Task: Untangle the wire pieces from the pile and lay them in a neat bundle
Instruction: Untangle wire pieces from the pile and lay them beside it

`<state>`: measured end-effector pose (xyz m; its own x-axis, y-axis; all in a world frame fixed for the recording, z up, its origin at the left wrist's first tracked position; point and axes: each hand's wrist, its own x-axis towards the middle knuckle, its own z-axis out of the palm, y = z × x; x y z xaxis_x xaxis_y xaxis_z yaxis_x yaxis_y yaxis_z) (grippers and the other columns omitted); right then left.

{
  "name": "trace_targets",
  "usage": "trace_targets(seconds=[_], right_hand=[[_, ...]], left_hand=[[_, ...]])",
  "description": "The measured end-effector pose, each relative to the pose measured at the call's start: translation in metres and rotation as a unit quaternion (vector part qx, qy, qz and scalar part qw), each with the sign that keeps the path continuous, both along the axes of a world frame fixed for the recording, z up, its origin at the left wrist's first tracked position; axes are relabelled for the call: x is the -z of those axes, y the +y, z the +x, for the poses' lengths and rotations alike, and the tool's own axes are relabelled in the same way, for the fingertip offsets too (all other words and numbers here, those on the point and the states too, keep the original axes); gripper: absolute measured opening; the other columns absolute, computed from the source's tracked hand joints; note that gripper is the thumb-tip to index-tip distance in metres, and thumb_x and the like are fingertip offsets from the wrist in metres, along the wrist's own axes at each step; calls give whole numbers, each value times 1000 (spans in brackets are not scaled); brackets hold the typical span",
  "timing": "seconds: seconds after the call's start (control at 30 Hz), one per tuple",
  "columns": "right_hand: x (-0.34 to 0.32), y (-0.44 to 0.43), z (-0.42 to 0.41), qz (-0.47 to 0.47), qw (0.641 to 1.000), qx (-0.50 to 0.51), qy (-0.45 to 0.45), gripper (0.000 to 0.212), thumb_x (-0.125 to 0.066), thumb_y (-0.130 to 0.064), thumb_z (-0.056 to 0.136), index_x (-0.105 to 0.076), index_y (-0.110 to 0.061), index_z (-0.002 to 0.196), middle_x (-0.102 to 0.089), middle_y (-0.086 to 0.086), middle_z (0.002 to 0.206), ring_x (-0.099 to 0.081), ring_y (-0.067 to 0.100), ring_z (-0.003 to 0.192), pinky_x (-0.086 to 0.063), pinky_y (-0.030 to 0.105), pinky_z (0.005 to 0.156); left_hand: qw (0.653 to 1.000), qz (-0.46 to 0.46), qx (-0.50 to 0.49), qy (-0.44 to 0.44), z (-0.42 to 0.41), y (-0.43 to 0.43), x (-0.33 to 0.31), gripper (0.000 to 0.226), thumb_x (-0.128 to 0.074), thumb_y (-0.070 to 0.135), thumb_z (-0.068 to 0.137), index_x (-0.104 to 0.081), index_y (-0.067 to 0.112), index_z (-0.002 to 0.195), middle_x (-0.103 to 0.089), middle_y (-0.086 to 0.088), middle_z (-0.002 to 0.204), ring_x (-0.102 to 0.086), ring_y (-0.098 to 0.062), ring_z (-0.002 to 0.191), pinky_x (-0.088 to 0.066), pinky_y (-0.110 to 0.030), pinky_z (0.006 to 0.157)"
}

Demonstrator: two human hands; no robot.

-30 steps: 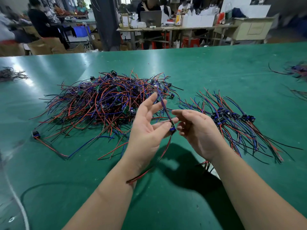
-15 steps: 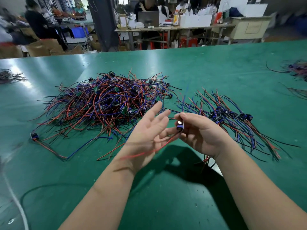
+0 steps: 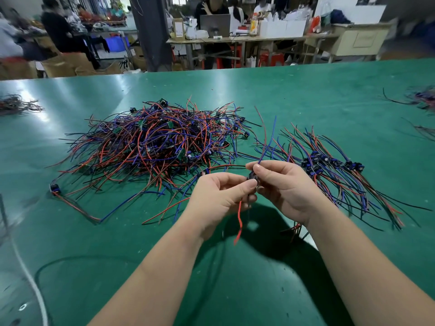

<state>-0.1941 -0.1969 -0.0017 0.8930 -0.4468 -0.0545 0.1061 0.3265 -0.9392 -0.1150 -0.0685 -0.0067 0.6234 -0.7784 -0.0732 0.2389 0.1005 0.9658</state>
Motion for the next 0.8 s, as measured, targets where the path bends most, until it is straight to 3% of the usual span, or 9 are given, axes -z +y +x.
trace_targets(seconds=[0.07, 0.17, 0.4, 0.57, 0.7, 0.8], right_hand=[[-1, 0, 0, -18, 999, 26, 29, 10, -69, -18, 65, -76, -13, 71, -70, 0, 68, -61, 7, 58, -44, 15, 51], [-3, -6, 0, -8, 995, 85, 55, 4, -71, -8, 71, -68, -7, 74, -67, 3, 60, -60, 8, 51, -42, 15, 45], [-11, -32, -9, 101, 969, 221, 43, 10, -65, 2, 83, -63, -5, 75, -59, -1, 47, -52, 4, 39, -44, 12, 41], [-4, -30, -3, 92, 957, 272, 39, 17, -68, 3, 81, -58, -6, 71, -54, -4, 43, -46, 5, 40, -43, 14, 43], [-5, -35, -5, 86, 957, 275, 30, 14, -66, 7, 80, -60, -4, 75, -58, -1, 48, -50, 9, 48, -47, 15, 46], [-5, -36, -6, 80, 962, 259, 33, 14, -61, 12, 82, -64, -2, 80, -63, 2, 52, -59, 9, 48, -48, 15, 50]], left_hand=[[1000, 10, -7, -21, 0, -1, 1, 11, -77, 9, 70, -68, 7, 76, -70, -6, 65, -66, -13, 56, -55, -22, 56], [997, 47, 10, -52, -5, -1, 4, 12, -76, 0, 74, -66, 8, 72, -68, -3, 60, -64, -10, 52, -51, -19, 51], [981, 111, 146, -69, -16, 0, 3, 17, -79, 5, 73, -63, 11, 73, -69, -1, 61, -67, -10, 54, -47, -16, 46], [960, 148, 214, -106, -10, 6, 4, 21, -78, 9, 76, -60, 18, 71, -67, 4, 62, -66, -8, 57, -47, -15, 50], [952, 155, 246, -100, -7, 9, 1, 19, -76, 8, 78, -62, 15, 88, -66, 6, 62, -66, -7, 58, -47, -15, 52], [941, 178, 261, -119, -3, 11, 0, 33, -74, 10, 81, -62, 18, 110, -65, 7, 65, -63, -6, 61, -48, -15, 56]])
